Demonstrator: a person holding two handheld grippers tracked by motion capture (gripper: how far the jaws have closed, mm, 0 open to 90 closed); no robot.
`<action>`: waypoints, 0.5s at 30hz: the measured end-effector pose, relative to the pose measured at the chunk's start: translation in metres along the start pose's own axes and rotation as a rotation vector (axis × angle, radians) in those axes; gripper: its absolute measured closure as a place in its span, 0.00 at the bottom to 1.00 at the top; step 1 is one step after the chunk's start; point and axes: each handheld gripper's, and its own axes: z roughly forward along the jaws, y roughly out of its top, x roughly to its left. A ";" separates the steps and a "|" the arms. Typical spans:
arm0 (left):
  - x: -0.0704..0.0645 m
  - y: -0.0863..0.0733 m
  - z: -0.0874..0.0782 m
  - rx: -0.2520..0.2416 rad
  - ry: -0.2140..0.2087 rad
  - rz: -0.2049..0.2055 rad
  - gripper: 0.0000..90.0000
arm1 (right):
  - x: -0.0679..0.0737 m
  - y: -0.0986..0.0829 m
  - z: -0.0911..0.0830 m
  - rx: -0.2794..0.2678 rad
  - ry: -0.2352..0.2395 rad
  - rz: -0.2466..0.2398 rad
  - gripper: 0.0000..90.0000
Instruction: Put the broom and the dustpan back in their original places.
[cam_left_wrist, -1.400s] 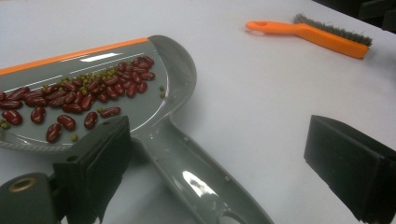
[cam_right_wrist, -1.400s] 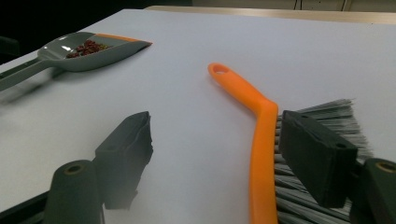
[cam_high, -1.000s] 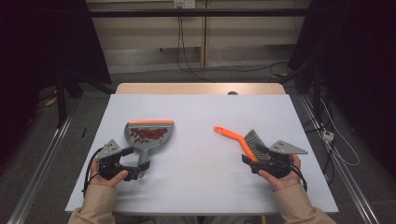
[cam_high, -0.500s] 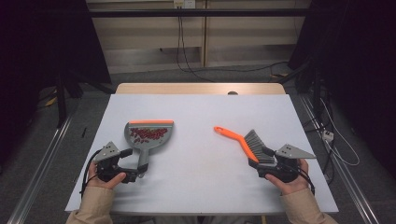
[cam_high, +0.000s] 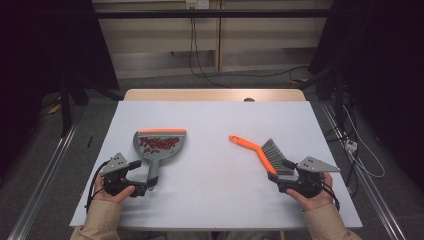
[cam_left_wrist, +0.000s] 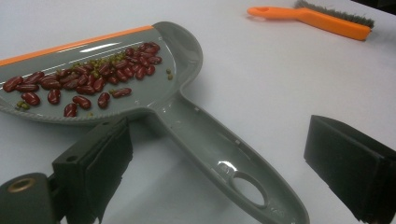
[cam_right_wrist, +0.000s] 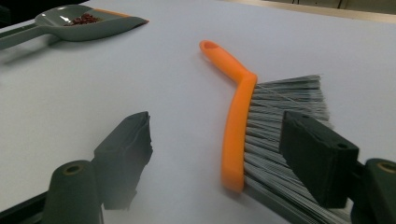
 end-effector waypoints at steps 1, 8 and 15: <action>0.000 0.000 0.000 0.001 0.000 0.000 0.08 | 0.000 0.000 0.000 0.001 -0.004 0.000 0.28; -0.001 0.000 0.002 0.010 -0.002 0.009 0.08 | 0.001 0.000 0.001 0.004 -0.008 -0.017 0.28; -0.004 -0.001 0.005 0.028 -0.002 0.022 0.08 | 0.003 0.000 0.002 0.014 -0.010 -0.019 0.28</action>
